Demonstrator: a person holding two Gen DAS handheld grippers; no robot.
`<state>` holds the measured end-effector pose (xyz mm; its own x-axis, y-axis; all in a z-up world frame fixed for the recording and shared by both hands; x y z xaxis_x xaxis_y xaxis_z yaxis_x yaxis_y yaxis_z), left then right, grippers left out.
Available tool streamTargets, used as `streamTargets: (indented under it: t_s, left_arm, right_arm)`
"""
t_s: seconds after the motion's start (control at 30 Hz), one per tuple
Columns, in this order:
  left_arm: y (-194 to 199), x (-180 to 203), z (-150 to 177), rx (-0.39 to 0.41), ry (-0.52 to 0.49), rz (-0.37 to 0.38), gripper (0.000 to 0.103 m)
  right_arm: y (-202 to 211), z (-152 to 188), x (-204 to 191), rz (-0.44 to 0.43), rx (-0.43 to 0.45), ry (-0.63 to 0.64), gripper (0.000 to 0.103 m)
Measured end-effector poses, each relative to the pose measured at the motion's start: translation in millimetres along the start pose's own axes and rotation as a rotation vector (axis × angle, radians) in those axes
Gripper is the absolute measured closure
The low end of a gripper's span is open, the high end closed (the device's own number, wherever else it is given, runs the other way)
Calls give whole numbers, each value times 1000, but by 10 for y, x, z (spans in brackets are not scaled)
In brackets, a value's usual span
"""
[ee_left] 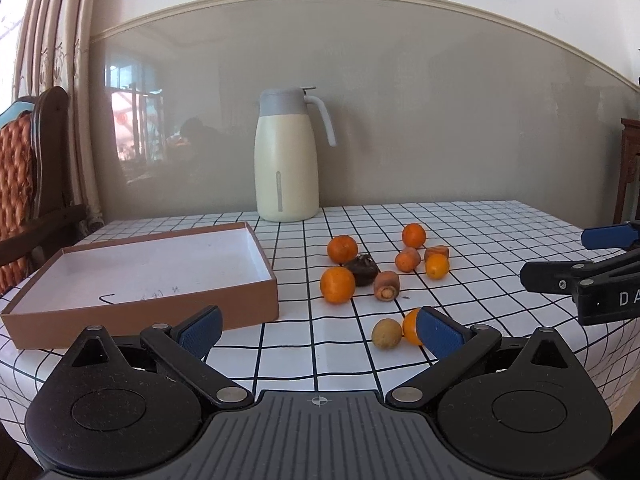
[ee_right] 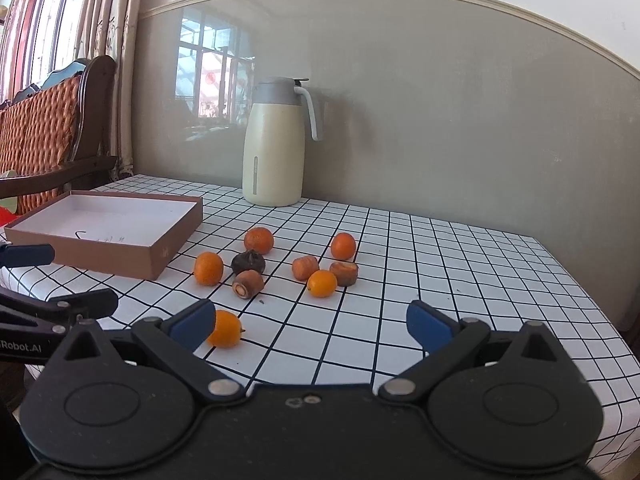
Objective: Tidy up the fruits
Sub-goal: 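Reach into the fruit pile and grasp an orange with the left tool while the right tool grasps another orange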
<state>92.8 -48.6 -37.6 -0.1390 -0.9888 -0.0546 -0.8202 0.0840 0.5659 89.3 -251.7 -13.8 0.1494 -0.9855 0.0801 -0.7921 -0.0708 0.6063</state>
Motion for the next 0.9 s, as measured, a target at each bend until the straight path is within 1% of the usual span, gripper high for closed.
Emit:
streamTargets:
  t_s: [0.13, 0.27, 0.33, 0.43, 0.53, 0.6, 0.7, 0.77, 0.83, 0.87, 0.9]
  left_arm:
    - [-127, 7, -77, 0, -6, 0, 0]
    - [-253, 62, -187, 2, -23, 7, 0]
    - [-302, 94, -181, -3, -29, 11, 0]
    - [-371, 137, -108, -24, -51, 13, 0]
    - [-452, 154, -94, -42, -54, 14, 0]
    - [-506, 162, -154, -31, -42, 19, 1]
    - [-640, 206, -255, -27, -38, 25, 1]
    - [-729, 235, -313, -26, -37, 30, 1]
    - [-817, 276, -372, -28, -50, 33, 10]
    - [-867, 289, -397, -37, -54, 34, 17]
    - [-930, 297, -418, -50, -54, 40, 19]
  right_arm:
    - [-116, -121, 100, 12, 10, -8, 8]
    - [-289, -256, 155, 11, 11, -11, 12]
    - [-348, -269, 165, 1, 10, -20, 17]
    - [-403, -188, 142, -28, 11, -24, 18]
    - [-517, -118, 92, -13, -23, 7, 18]
    - [-557, -177, 107, -9, -10, 8, 18]
    - [-670, -272, 171, -4, -15, -10, 19]
    - [-768, -324, 213, -3, -23, -18, 23]
    - [-881, -358, 252, -8, -36, -27, 28]
    - [-940, -370, 266, -13, -43, -32, 29]
    - [-989, -382, 279, -16, -49, -36, 31]
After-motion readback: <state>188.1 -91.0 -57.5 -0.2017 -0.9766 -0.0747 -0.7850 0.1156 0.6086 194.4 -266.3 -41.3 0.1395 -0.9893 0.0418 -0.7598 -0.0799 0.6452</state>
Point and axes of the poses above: each gripper's, at about its wrist camera, not at the fingertips, and y roughly against the way its jaws point, x to its right, z to its underside, the point moved 5 cm from there along -y, roughly the way its jaws point, and after that the axes turned 14 degrees about -x, right-handed, at the moved point
